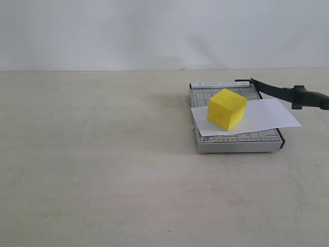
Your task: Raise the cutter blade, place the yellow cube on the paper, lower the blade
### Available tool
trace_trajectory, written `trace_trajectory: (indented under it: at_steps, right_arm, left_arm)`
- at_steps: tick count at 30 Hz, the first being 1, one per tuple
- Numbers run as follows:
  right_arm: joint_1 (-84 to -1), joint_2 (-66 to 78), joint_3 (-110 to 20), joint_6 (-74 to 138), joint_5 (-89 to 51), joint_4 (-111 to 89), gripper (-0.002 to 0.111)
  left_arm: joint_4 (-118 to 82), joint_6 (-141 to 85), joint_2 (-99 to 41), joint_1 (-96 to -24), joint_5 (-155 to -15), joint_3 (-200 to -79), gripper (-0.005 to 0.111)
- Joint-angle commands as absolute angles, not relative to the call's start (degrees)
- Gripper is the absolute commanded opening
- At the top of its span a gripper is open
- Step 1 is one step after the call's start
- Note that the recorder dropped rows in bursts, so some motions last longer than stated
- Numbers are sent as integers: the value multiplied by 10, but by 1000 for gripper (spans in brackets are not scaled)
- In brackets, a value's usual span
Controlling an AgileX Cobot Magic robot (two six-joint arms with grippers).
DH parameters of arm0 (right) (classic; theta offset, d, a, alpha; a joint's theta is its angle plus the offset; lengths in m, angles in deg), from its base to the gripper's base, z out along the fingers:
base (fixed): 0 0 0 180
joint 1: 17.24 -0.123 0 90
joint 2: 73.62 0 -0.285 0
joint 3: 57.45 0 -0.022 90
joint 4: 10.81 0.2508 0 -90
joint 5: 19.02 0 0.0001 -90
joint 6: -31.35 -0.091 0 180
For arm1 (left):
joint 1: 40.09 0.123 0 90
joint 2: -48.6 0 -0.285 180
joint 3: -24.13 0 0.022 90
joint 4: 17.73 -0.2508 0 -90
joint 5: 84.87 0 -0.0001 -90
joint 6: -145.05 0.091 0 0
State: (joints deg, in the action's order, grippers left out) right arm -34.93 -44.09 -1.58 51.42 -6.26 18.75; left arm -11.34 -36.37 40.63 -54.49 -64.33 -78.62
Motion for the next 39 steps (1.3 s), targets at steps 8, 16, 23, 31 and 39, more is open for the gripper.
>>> trace_trajectory:
  at_steps: [8, 16, 23, 31, 39]
  right_arm:
    - [-350, -198, -202, 308, 2, -46, 62]
    - [-350, -40, -406, 144, 285, -285, 62]
    - [-349, 81, -531, 293, 483, -215, 62]
    - [-349, 142, -558, 305, 503, -219, 62]
    - [-332, 178, -558, 314, 493, -225, 62]
  left_arm:
    - [-107, -362, 408, -545, -639, -787, 5]
    - [-107, -362, 408, -545, -639, -787, 5]
    - [-107, -362, 408, -545, -641, -787, 5]
    - [-107, -362, 408, -545, -641, -787, 5]
    - [-107, -362, 408, -545, -641, -787, 5]
